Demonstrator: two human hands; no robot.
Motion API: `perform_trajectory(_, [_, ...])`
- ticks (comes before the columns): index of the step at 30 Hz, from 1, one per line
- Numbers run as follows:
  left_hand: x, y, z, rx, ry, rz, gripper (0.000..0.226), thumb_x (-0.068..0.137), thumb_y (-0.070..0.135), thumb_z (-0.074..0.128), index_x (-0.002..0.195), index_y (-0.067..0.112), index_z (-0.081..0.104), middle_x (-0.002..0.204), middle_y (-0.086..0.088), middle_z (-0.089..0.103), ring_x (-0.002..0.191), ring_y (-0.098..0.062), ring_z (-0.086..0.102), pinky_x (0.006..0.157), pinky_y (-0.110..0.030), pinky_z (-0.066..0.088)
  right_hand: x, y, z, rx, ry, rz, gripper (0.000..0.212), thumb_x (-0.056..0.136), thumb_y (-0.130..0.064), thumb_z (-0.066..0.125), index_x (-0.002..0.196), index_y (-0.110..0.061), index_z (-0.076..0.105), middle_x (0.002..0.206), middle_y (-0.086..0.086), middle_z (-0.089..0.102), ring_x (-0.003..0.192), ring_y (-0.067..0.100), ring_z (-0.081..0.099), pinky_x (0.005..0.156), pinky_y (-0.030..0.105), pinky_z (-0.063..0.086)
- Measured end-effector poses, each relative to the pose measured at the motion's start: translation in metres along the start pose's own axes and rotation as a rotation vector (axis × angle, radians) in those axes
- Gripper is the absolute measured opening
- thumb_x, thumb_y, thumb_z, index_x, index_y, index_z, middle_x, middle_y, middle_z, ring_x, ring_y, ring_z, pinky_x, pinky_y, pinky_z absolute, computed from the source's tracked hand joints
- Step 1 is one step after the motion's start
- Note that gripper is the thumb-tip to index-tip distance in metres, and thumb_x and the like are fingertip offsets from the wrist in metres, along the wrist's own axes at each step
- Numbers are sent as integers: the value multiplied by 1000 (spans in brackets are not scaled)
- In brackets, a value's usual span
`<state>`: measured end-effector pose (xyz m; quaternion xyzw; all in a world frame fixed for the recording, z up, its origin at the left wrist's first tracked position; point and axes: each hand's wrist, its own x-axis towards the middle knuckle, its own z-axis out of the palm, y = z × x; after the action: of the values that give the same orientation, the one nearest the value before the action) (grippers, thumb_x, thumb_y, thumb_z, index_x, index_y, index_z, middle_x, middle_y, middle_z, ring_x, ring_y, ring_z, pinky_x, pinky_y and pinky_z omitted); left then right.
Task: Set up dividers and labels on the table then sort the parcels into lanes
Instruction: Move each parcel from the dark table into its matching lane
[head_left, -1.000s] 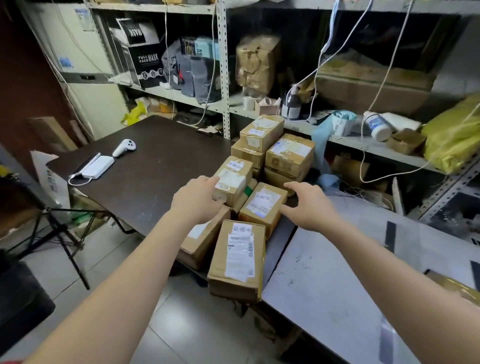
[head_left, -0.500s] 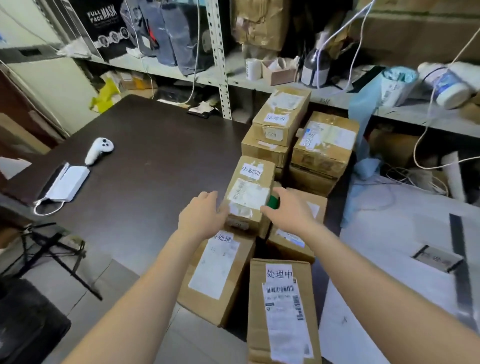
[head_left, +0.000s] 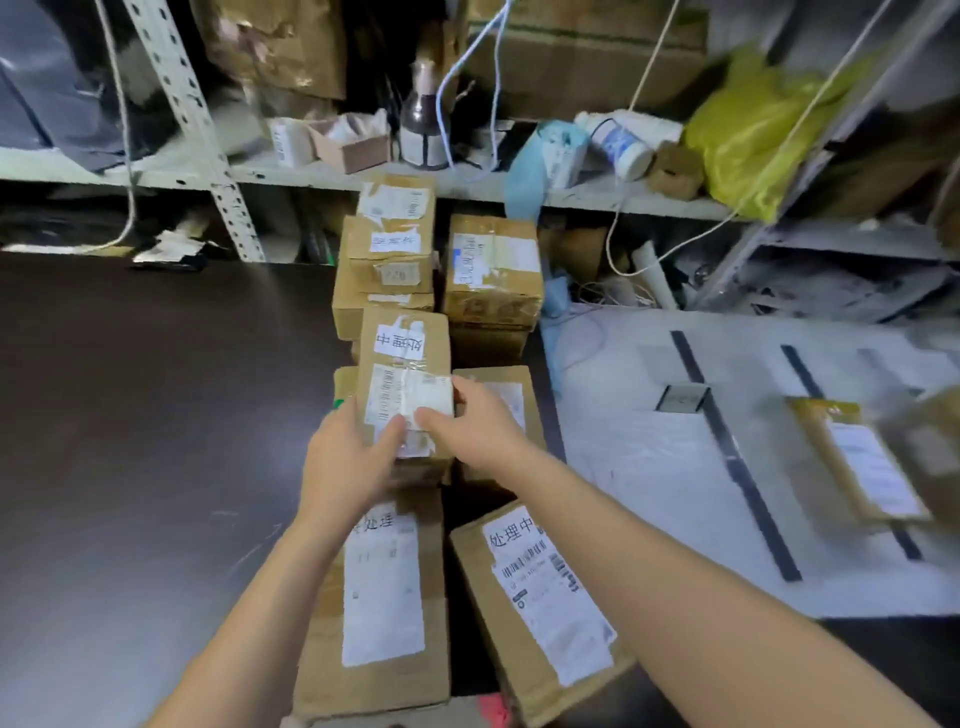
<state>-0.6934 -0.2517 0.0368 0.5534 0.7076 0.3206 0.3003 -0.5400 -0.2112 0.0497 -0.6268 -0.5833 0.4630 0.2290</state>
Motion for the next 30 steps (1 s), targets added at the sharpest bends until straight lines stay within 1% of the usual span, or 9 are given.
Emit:
perform_trajectory(3, [-1, 21, 1, 8, -53, 18, 17, 94, 43, 62, 104, 29, 61, 94, 9, 66, 90, -22, 62, 73, -39, 49, -23, -5, -23, 74, 87, 38, 42, 91, -30, 69, 133, -28, 62, 127, -10, 69, 112, 12, 65, 94, 40, 58])
perform_trajectory(6, [-10, 50, 22, 33, -99, 59, 28, 92, 46, 64, 104, 21, 65, 95, 0, 70, 90, -28, 63, 75, -42, 50, -48, 7, -55, 77, 216, 46, 42, 87, -29, 70, 129, -27, 65, 123, -8, 71, 108, 14, 67, 86, 41, 61])
perform_trajectory(11, [-42, 104, 73, 22, -186, 178, 23, 92, 46, 66, 100, 25, 61, 96, -2, 67, 92, -28, 61, 73, -38, 44, -93, 40, -121, 89, 350, 94, 43, 87, -25, 71, 129, -25, 66, 126, -5, 71, 113, 18, 66, 98, 43, 56])
perform_trajectory(15, [-74, 151, 127, -15, -267, 209, 25, 91, 45, 67, 105, 24, 63, 99, 3, 68, 93, -21, 63, 76, -37, 48, -133, 83, -182, 152, 408, 108, 45, 89, -23, 71, 133, -24, 63, 127, -7, 70, 111, 13, 65, 96, 37, 57])
perform_trajectory(18, [-107, 187, 177, -21, -282, 253, 34, 91, 46, 66, 118, 26, 63, 106, 9, 69, 97, -17, 65, 85, -39, 54, -165, 123, -235, 189, 425, 99, 43, 91, -21, 70, 133, -25, 62, 124, -10, 69, 106, 10, 63, 82, 24, 54])
perform_trajectory(21, [-150, 227, 231, -71, -334, 231, 35, 92, 44, 63, 124, 28, 62, 112, 9, 70, 101, -18, 68, 90, -45, 57, -191, 169, -288, 193, 456, 96, 41, 87, -21, 71, 127, -26, 64, 120, -10, 71, 107, 12, 66, 90, 34, 57])
perform_trajectory(23, [-172, 252, 265, -82, -353, 218, 38, 87, 51, 60, 120, 32, 62, 112, 10, 71, 100, -18, 68, 88, -47, 57, -208, 196, -321, 200, 459, 101, 41, 87, -20, 69, 127, -26, 64, 118, -9, 71, 107, 14, 66, 92, 40, 58])
perform_trajectory(27, [-202, 301, 325, -91, -378, 223, 27, 94, 35, 60, 120, 29, 65, 111, 8, 70, 100, -18, 66, 91, -45, 56, -238, 243, -390, 188, 446, 96, 41, 90, -21, 68, 130, -27, 63, 119, -11, 70, 107, 12, 65, 76, 28, 54])
perform_trajectory(30, [-213, 332, 364, -87, -405, 221, 30, 97, 32, 59, 125, 23, 64, 115, 7, 69, 103, -17, 65, 93, -44, 56, -241, 272, -434, 185, 465, 106, 43, 88, -21, 68, 129, -31, 64, 120, -13, 71, 109, 13, 66, 89, 37, 58])
